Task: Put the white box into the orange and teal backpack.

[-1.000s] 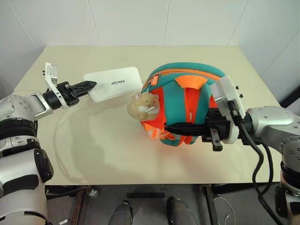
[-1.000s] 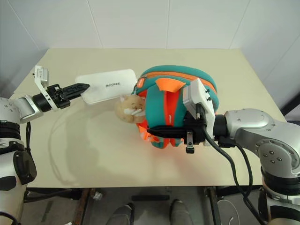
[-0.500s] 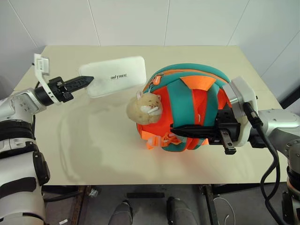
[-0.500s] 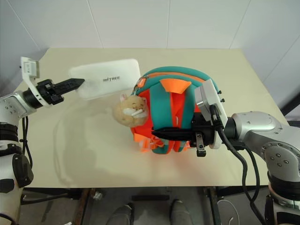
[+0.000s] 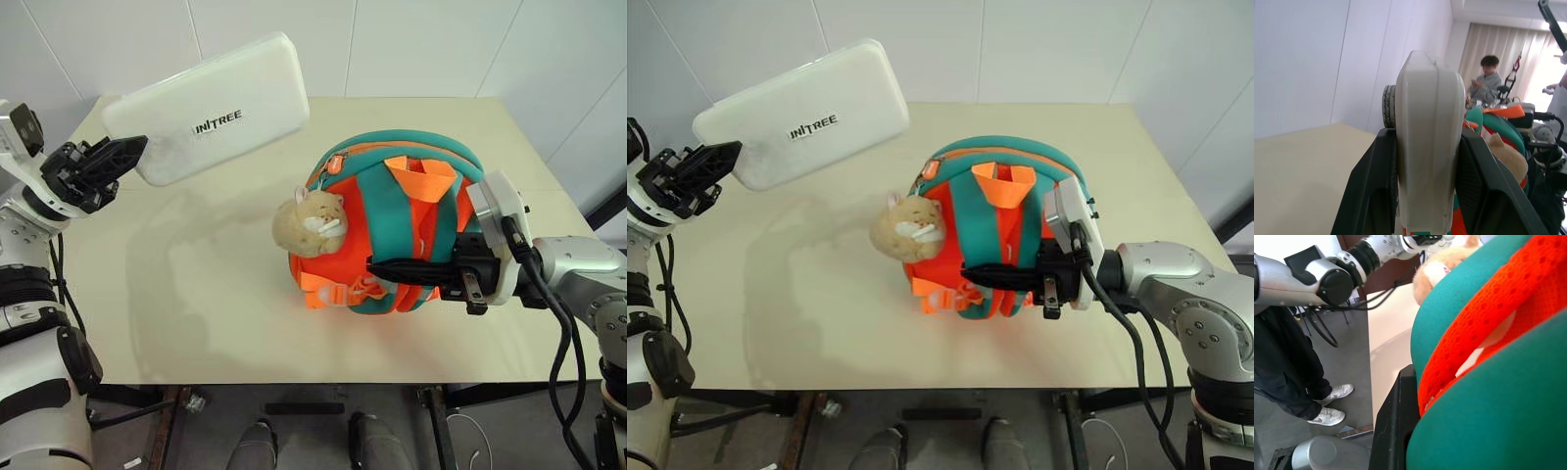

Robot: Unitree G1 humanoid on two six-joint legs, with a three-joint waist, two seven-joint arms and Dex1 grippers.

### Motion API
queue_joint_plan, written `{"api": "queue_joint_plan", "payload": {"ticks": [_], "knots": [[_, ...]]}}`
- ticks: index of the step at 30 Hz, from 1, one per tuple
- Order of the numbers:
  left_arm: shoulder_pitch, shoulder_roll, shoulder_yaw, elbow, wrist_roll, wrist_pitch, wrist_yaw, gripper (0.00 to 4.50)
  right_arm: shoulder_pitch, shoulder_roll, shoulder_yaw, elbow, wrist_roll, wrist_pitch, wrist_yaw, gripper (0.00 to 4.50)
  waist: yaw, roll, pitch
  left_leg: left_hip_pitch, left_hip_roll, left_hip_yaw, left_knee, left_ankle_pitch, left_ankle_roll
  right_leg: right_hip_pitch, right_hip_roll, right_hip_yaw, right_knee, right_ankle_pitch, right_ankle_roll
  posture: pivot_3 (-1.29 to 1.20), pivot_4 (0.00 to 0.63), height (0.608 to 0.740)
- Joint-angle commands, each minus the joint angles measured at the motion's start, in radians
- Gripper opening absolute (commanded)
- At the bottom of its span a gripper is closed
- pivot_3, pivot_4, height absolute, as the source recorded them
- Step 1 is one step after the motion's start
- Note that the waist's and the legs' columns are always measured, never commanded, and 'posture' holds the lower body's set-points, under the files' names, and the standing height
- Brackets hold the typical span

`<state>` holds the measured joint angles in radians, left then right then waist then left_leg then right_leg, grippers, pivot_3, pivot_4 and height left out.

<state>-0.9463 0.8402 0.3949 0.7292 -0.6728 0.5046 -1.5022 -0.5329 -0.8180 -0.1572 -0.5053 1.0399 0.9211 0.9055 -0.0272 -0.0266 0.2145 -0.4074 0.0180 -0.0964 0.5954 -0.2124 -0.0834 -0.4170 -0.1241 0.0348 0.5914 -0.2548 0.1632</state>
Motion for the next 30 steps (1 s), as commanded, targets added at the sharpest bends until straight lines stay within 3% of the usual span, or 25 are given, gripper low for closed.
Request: {"api": "queue_joint_plan", "payload": {"ticks": [1,10,18,30], "knots": [[0.011,0.037,-0.052,-0.066,-0.065,0.001,-0.112,1.23,-0.004,-0.014,-0.008,-0.005,-0.009,-0.027,0.015,0.00,0.000,0.000,0.000,0.000,0.000,0.000,0.000,0.000,0.000,0.000,0.000,0.000,0.000,0.000,0.000,0.00,0.150,0.740],[-0.009,0.081,-0.206,-0.128,-0.192,0.031,-0.112,1.23,0.004,0.003,0.005,-0.003,-0.042,-0.041,0.016,0.00,0.000,0.000,0.000,0.000,0.000,0.000,0.000,0.000,0.000,0.000,0.000,0.000,0.000,0.000,0.000,0.00,0.150,0.740],[-0.033,0.115,-0.249,-0.112,-0.230,0.007,-0.112,1.23,0.011,0.017,0.020,0.006,-0.067,-0.060,0.012,0.00,0.000,0.000,0.000,0.000,0.000,0.000,0.000,0.000,0.000,0.000,0.000,0.000,0.000,0.000,-0.001,0.00,0.150,0.740],[-0.045,0.129,-0.130,-0.108,-0.232,0.042,-0.112,1.22,0.048,0.026,0.004,0.023,-0.073,-0.113,0.055,0.00,0.000,0.000,0.000,0.000,0.000,0.000,0.000,0.000,0.000,0.000,0.000,0.000,0.000,-0.001,-0.001,0.00,0.150,0.740]]}}
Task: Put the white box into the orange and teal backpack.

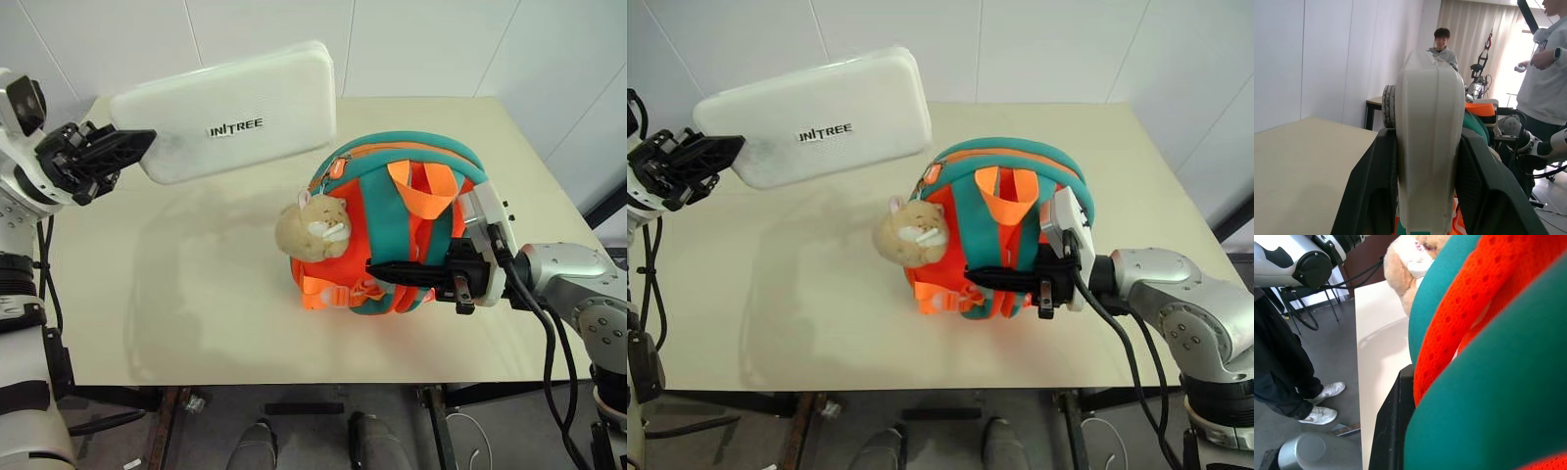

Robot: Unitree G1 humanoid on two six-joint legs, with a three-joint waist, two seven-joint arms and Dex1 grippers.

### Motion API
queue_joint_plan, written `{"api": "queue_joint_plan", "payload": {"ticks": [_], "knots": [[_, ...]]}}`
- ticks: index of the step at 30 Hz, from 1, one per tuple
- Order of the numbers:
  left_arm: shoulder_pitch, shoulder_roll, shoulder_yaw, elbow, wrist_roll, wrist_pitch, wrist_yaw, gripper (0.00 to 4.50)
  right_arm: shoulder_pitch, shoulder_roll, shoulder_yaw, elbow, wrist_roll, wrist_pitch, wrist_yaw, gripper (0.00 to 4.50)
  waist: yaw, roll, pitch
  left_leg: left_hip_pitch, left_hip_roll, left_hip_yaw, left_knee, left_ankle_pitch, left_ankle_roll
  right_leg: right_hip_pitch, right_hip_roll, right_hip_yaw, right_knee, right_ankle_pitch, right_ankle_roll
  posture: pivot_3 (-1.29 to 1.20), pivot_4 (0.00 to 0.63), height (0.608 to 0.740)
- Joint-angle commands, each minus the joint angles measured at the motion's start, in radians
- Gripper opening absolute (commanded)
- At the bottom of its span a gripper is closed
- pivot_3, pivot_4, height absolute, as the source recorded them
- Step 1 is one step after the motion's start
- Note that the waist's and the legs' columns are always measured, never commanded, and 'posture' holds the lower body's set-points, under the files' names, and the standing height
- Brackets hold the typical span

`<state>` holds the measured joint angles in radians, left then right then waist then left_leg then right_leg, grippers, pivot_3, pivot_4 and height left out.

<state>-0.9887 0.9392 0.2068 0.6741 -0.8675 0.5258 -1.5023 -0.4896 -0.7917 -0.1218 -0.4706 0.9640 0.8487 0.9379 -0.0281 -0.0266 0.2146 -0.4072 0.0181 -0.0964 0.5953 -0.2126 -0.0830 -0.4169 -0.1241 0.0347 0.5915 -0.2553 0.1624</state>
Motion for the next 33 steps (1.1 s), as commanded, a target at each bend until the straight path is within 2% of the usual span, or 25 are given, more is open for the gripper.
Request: {"api": "queue_joint_plan", "payload": {"ticks": [1,7,19,26,33], "knots": [[0.003,0.031,0.066,-0.065,-0.042,0.033,-0.112,1.22,0.004,-0.003,-0.031,-0.007,0.000,-0.044,0.028,0.00,0.000,0.000,0.000,0.000,0.000,0.000,0.000,0.000,0.000,0.000,0.000,0.000,0.000,0.000,0.000,0.00,0.150,0.740],[0.094,0.057,0.050,-0.172,-0.060,0.109,-0.112,1.22,-0.010,-0.003,-0.012,0.019,-0.020,-0.059,0.042,0.00,0.000,0.000,0.000,0.000,0.000,0.000,0.000,0.000,0.000,0.000,0.000,0.000,0.000,0.000,0.000,0.00,0.150,0.740],[0.165,0.074,-0.017,-0.183,0.008,0.000,-0.112,1.22,-0.002,0.001,-0.003,0.019,-0.039,-0.068,0.047,0.00,0.001,0.000,0.000,0.001,0.000,0.000,0.000,0.000,0.000,0.000,0.000,0.000,0.000,0.000,0.000,0.00,0.150,0.740],[0.174,0.125,-0.166,-0.176,0.012,-0.096,-0.112,1.22,0.008,0.001,-0.005,0.014,-0.046,-0.076,0.046,0.00,0.001,0.000,0.000,0.001,0.000,0.000,0.000,0.000,0.000,0.000,0.000,0.000,0.000,0.000,-0.001,0.00,0.150,0.740],[0.059,0.115,-0.323,-0.131,0.109,-0.213,-0.112,1.22,0.006,0.008,0.005,0.015,-0.055,-0.084,0.042,0.00,0.003,0.000,0.000,0.000,0.000,0.000,0.000,0.000,0.000,0.000,0.000,0.000,0.000,-0.001,-0.001,0.00,0.150,0.740]]}}
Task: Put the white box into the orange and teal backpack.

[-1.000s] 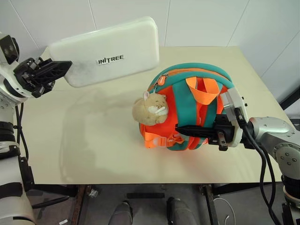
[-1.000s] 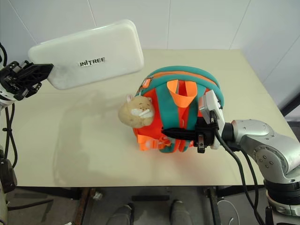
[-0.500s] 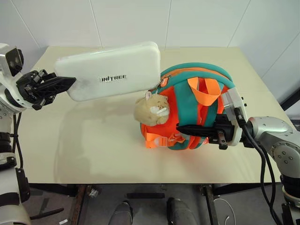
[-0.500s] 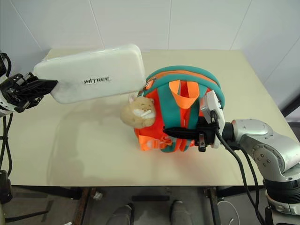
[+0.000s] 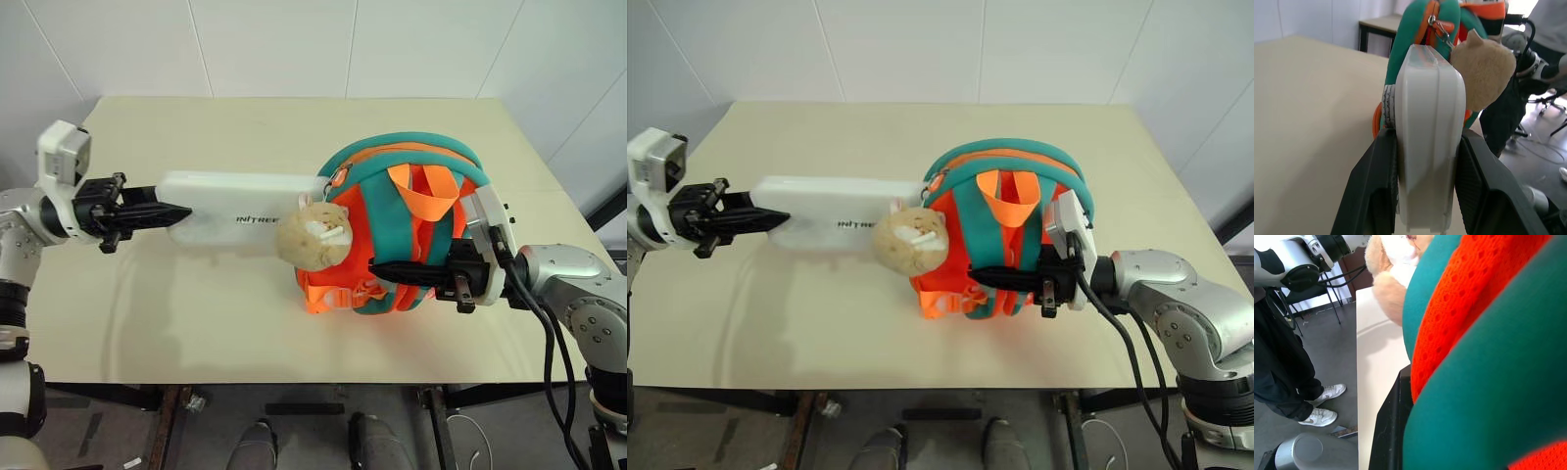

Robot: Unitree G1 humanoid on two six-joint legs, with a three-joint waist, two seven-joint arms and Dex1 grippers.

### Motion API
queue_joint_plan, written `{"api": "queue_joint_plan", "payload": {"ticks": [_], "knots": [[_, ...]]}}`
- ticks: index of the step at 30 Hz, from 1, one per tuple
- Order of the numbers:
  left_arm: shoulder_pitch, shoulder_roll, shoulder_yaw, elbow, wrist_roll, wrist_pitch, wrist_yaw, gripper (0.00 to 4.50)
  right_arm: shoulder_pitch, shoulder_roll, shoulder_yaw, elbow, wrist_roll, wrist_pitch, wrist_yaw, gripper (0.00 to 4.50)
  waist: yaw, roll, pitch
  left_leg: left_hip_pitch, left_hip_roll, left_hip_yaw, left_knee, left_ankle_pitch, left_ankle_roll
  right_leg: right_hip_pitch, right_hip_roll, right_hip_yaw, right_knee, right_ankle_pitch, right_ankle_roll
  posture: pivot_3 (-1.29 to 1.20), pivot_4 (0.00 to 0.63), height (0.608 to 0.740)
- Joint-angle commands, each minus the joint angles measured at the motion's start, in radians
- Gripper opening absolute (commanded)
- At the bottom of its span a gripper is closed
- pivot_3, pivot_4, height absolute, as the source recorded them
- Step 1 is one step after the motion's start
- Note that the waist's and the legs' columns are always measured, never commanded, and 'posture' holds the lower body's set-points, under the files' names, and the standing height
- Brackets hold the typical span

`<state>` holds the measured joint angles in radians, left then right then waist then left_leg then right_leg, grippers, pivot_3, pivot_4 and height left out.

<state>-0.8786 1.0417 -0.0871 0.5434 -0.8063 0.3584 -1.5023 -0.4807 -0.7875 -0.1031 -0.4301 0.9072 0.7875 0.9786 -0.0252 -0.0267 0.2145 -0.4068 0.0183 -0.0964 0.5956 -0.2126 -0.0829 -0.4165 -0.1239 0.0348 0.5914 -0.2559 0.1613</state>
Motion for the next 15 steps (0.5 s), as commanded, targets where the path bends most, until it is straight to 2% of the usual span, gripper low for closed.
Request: {"api": "queue_joint_plan", "payload": {"ticks": [1,8,15], "knots": [[-0.070,0.008,-0.041,0.003,0.059,-0.053,-0.112,1.22,-0.002,0.003,-0.014,-0.026,0.000,-0.024,0.002,0.00,0.000,0.000,0.000,0.000,0.000,0.000,0.000,0.000,0.000,0.000,0.000,0.000,0.000,0.000,0.000,0.00,0.150,0.740],[-0.217,-0.075,-0.068,0.022,0.185,-0.071,-0.112,1.22,-0.008,0.010,-0.013,-0.026,-0.007,-0.023,-0.004,0.00,0.000,0.000,0.000,0.000,0.000,0.000,0.000,0.000,0.000,0.001,0.000,0.000,0.000,0.000,0.000,0.00,0.150,0.740],[-0.292,-0.190,-0.093,-0.021,0.338,-0.044,-0.003,1.22,-0.023,0.030,0.000,-0.022,-0.015,-0.025,-0.009,0.00,-0.002,0.000,0.000,0.000,0.000,0.000,0.000,0.000,0.000,0.001,0.000,0.000,0.000,0.000,0.001,0.00,0.150,0.740]]}}
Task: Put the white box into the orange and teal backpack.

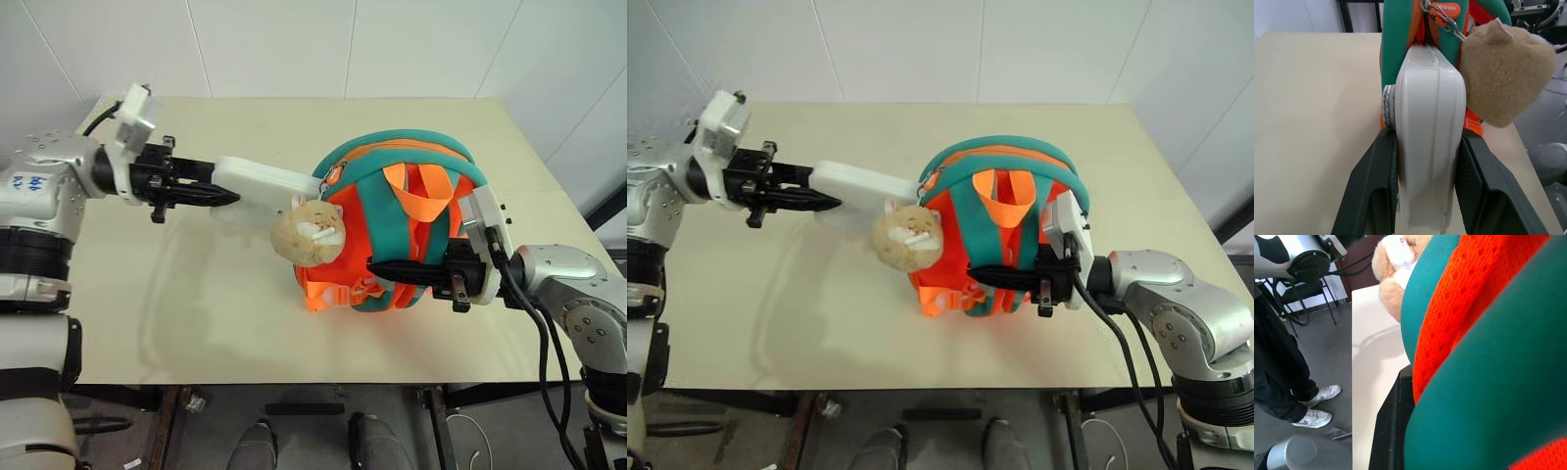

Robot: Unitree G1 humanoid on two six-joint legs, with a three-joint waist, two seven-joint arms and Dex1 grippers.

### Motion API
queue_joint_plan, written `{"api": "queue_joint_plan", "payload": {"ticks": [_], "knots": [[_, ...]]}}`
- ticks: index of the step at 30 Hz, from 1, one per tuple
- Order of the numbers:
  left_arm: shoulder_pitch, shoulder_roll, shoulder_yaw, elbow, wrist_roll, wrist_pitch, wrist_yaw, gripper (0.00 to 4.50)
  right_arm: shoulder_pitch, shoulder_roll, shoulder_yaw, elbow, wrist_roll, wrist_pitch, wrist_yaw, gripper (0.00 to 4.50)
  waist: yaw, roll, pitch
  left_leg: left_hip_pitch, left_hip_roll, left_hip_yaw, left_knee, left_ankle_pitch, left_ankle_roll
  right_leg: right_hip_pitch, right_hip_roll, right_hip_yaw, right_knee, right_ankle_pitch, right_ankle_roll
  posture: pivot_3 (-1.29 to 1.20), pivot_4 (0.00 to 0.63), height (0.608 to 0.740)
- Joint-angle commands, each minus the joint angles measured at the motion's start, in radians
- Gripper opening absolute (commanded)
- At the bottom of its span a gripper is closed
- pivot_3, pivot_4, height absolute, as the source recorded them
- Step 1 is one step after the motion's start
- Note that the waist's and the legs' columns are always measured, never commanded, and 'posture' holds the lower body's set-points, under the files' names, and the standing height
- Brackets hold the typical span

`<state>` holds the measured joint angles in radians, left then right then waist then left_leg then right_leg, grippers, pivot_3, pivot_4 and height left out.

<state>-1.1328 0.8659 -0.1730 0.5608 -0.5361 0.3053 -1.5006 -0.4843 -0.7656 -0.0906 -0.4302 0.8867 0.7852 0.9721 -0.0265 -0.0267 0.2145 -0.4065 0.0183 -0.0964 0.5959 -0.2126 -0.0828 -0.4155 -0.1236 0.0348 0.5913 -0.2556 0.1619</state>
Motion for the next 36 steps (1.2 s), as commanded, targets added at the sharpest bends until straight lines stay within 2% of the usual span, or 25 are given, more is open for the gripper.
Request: {"api": "queue_joint_plan", "payload": {"ticks": [1,10,24,29,34,35,36], "knots": [[-0.041,-0.032,-0.011,-0.051,0.084,0.012,0.007,1.22,-0.022,0.011,-0.010,-0.021,0.005,-0.023,-0.003,0.00,-0.001,0.000,0.000,0.000,0.000,0.000,0.000,0.000,0.000,0.000,0.000,0.000,0.000,0.000,0.000,0.00,0.150,0.740],[-0.022,-0.194,-0.009,-0.137,0.169,0.070,0.102,1.22,-0.049,0.026,0.004,-0.009,-0.009,-0.024,0.002,0.00,-0.001,0.000,0.000,0.000,0.000,0.000,0.001,0.000,0.000,0.000,0.000,0.000,0.000,0.000,0.001,0.00,0.150,0.740],[-0.015,-0.394,-0.037,-0.110,0.299,0.070,0.264,1.22,-0.046,0.038,0.001,-0.017,-0.015,-0.019,-0.003,0.00,0.005,0.000,0.000,0.000,0.000,-0.001,0.003,0.000,0.000,0.002,0.000,0.000,0.000,0.001,0.002,0.00,0.150,0.740],[-0.026,-0.411,-0.024,-0.117,0.301,0.088,0.255,2.78,-0.043,0.039,-0.001,-0.020,-0.015,-0.019,-0.006,0.00,0.004,0.000,0.000,0.000,0.000,-0.001,0.005,0.000,0.000,0.002,0.000,0.000,0.000,0.001,0.002,0.00,0.150,0.740],[-0.032,-0.354,0.024,-0.152,0.273,0.108,0.219,4.28,-0.032,0.036,-0.007,-0.029,-0.012,-0.020,-0.008,0.00,-0.001,0.000,0.000,0.000,0.000,-0.001,0.004,0.000,0.000,0.002,0.000,0.000,0.000,0.001,0.002,0.00,0.150,0.740],[-0.027,-0.328,0.032,-0.168,0.263,0.120,0.195,4.47,-0.029,0.035,-0.008,-0.031,-0.011,-0.019,-0.008,0.00,-0.002,0.000,0.000,0.000,0.000,-0.001,0.004,0.000,0.000,0.002,0.000,0.000,0.000,0.001,0.002,0.00,0.150,0.740],[-0.020,-0.302,0.039,-0.186,0.252,0.126,0.170,4.47,-0.027,0.034,-0.010,-0.034,-0.010,-0.019,-0.009,0.00,-0.005,0.000,0.000,0.000,0.000,-0.001,0.004,0.000,0.000,0.002,0.000,0.000,0.000,0.001,0.002,0.00,0.150,0.740]]}}
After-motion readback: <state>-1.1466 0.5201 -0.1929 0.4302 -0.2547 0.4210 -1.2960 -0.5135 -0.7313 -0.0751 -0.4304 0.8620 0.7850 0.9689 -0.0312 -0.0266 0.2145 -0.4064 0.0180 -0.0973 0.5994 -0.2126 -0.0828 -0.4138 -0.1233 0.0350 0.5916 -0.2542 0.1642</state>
